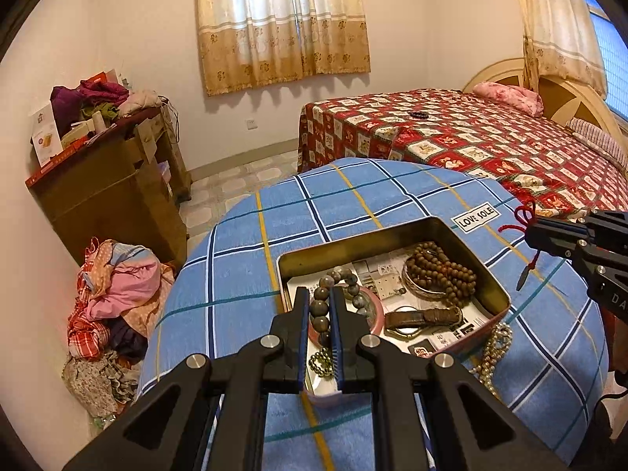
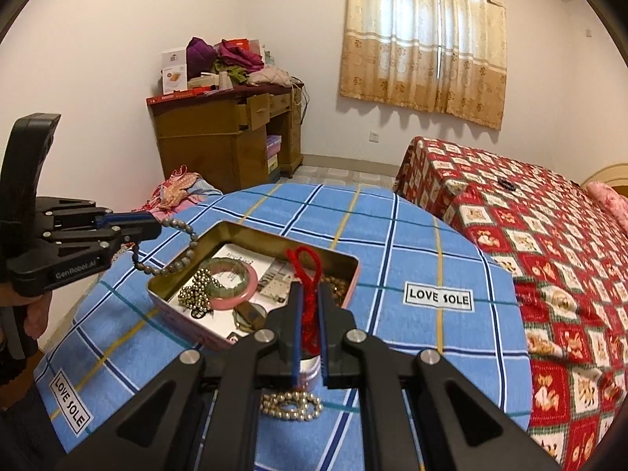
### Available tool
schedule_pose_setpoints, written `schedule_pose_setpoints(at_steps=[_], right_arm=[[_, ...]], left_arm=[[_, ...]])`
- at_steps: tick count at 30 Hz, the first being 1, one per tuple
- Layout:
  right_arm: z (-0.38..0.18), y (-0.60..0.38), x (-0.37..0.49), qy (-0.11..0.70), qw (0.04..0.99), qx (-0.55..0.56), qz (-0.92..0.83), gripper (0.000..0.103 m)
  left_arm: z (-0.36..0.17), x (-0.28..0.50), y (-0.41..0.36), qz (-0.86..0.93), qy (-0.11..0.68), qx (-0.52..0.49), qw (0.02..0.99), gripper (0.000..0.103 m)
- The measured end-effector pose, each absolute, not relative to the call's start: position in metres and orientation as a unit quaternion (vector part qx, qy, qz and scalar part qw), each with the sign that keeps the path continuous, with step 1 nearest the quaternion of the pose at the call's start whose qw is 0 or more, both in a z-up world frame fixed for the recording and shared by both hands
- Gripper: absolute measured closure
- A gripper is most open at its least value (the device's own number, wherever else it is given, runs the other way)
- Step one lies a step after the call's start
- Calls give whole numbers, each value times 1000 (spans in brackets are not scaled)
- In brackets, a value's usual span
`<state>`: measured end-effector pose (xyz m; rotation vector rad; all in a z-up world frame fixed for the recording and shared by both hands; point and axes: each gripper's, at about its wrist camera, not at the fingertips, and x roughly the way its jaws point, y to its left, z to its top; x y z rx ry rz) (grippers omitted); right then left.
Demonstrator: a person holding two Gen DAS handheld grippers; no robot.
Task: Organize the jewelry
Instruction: 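Carry the bracelet and red tassel into the tin and open both tools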
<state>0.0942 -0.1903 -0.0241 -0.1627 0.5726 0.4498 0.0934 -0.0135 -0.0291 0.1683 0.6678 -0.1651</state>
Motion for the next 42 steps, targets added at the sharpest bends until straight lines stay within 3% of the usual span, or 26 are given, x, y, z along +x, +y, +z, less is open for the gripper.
schedule_pose_setpoints(at_steps=[42], right_arm=[[-54, -147, 147, 318, 912, -106, 237, 94]], left_arm=[[-57, 143, -18, -69, 362, 102, 924, 94]])
